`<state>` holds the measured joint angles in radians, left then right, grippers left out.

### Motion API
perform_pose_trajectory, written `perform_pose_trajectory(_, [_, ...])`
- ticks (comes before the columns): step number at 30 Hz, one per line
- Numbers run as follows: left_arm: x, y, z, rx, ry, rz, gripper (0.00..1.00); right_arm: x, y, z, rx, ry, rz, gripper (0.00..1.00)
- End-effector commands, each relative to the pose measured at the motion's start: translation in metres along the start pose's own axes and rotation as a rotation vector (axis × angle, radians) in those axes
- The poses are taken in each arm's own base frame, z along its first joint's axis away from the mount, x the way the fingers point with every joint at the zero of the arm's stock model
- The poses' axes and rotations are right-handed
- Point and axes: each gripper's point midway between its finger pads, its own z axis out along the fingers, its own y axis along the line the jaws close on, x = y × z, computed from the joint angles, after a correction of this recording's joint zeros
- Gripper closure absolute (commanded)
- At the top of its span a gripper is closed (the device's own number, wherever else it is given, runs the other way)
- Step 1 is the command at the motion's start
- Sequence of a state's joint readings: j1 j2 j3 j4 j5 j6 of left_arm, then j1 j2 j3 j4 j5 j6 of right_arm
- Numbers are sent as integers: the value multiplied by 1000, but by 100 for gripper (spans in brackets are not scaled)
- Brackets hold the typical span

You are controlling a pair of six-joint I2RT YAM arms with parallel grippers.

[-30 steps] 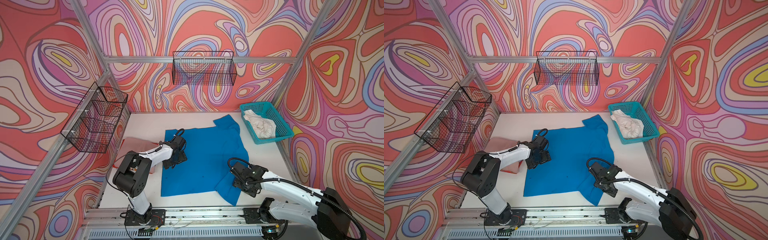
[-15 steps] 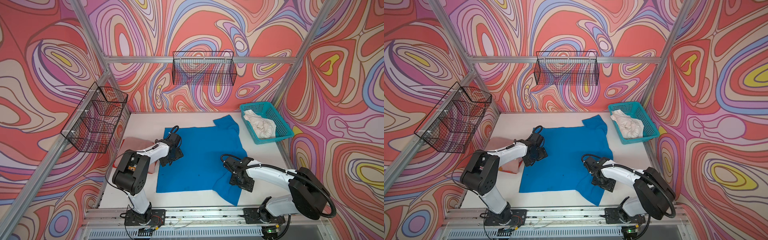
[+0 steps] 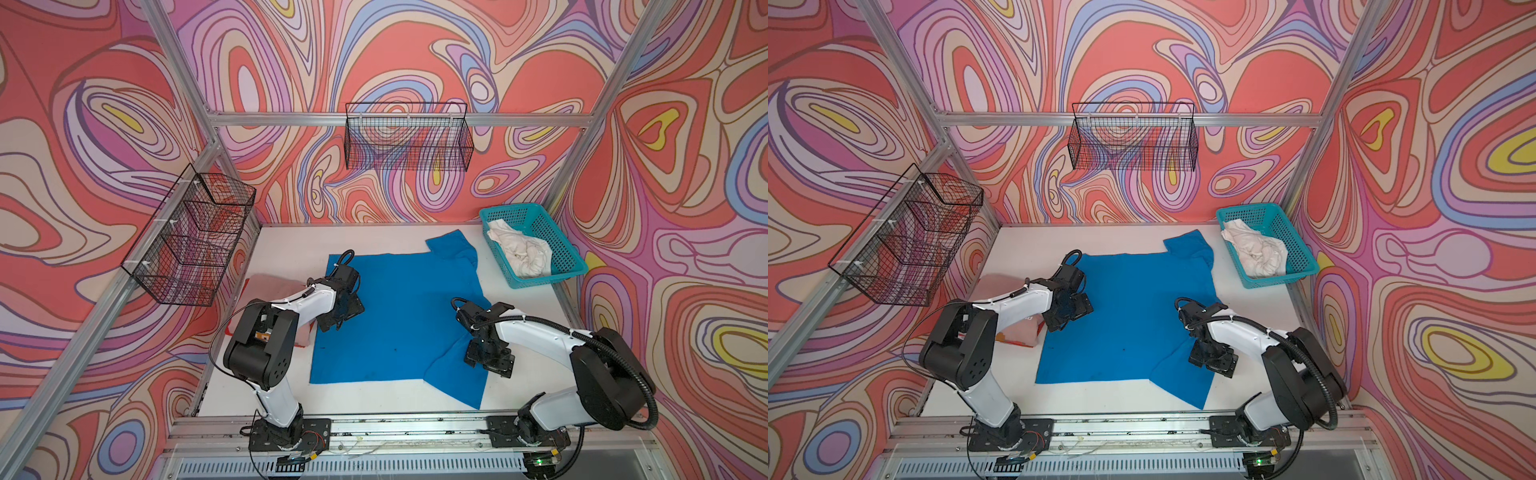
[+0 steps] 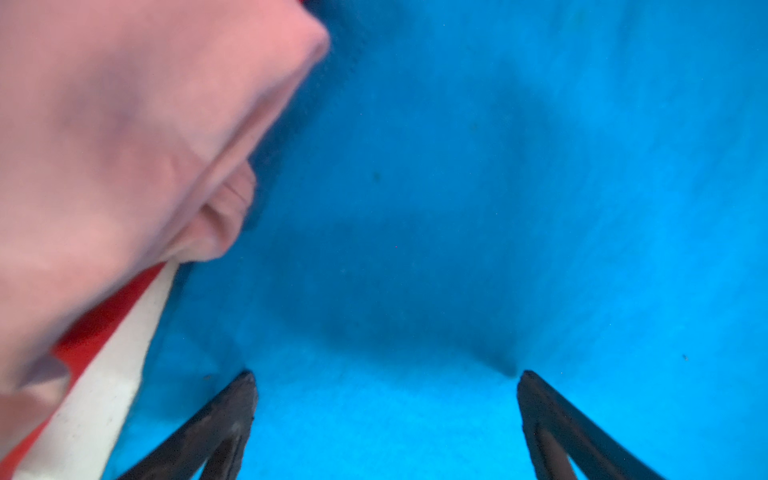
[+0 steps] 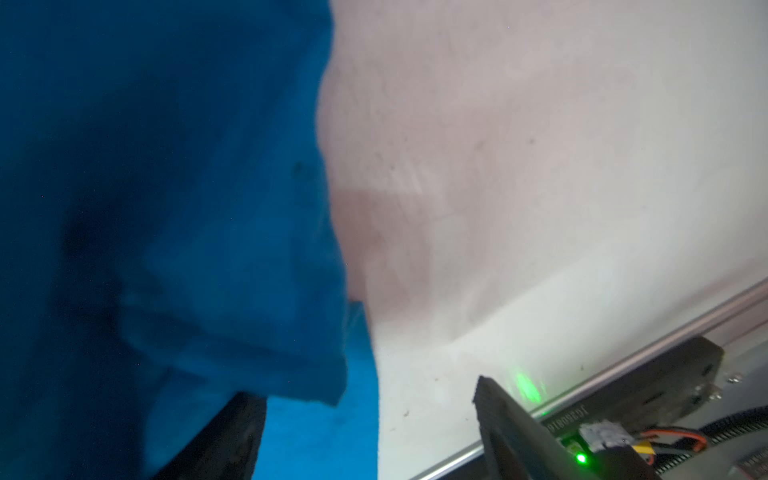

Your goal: Fold and stack the t-shirts

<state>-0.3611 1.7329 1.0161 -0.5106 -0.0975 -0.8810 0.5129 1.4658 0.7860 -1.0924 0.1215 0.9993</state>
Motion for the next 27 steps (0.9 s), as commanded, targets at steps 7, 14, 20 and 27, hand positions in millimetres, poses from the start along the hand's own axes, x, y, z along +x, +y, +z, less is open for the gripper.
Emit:
perform_pose_trajectory(7, [17, 11, 10, -25, 57, 17, 0, -89, 21, -83, -74, -217, 100, 19])
perform_pose_trajectory(14, [19, 13, 6, -34, 52, 16, 0, -81, 52, -76, -176, -151, 147, 21])
perform_pose_trajectory(20, [22, 10, 5, -24, 57, 21, 0, -32, 70, -65, -433, -114, 209, 17])
perform_pose_trajectory(27, [24, 10, 7, -33, 58, 28, 0, 27, 84, -29, -384, -90, 216, 16])
